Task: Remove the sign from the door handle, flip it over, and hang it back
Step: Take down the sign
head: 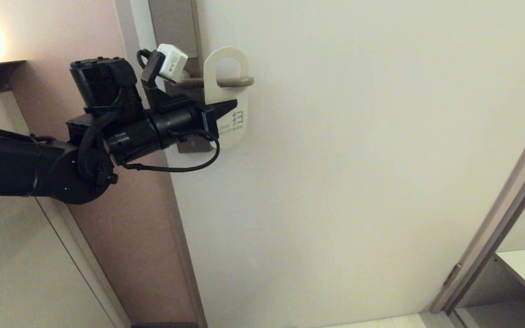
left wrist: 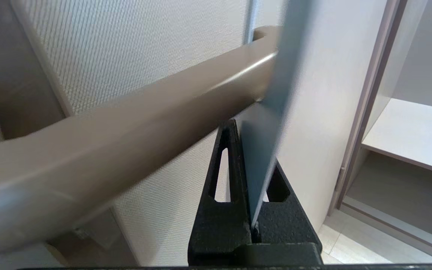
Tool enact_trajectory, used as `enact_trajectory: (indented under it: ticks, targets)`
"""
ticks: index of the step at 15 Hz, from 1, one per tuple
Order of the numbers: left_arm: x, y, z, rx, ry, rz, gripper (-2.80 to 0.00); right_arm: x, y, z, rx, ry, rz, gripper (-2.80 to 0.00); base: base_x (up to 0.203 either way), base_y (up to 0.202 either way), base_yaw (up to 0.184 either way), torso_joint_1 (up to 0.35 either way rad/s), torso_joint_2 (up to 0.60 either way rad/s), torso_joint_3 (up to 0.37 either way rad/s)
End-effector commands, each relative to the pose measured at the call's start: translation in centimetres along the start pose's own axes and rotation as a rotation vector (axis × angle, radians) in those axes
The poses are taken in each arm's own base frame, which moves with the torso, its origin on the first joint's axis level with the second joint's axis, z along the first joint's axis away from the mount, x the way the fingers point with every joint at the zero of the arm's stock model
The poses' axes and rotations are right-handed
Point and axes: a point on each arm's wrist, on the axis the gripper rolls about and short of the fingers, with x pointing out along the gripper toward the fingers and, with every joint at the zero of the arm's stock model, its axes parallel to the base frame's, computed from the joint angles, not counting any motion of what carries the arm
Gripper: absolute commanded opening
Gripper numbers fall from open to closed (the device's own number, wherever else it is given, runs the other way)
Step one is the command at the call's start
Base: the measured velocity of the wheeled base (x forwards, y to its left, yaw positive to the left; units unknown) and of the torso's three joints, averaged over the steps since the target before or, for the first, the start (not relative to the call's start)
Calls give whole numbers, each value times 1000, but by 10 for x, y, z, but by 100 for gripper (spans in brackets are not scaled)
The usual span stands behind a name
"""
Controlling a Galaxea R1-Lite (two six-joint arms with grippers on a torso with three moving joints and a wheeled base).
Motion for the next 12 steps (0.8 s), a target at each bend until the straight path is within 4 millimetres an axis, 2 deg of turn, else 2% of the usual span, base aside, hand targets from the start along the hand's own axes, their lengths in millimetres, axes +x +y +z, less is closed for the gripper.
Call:
enact_trajectory:
  ticks: [1, 6, 12]
  targets:
    - [-4, -4, 4, 11, -10, 0, -280, 0, 0, 0, 0, 1, 1, -280, 0, 0, 0, 0, 0, 0]
    - [-5, -22, 4, 24, 1, 44, -280, 0, 0, 0, 0, 0, 1, -280, 0, 0, 0, 0, 0, 0]
    - [-3, -28, 5, 23, 1, 76, -280, 0, 0, 0, -1, 0, 1, -280, 0, 0, 0, 0, 0, 0]
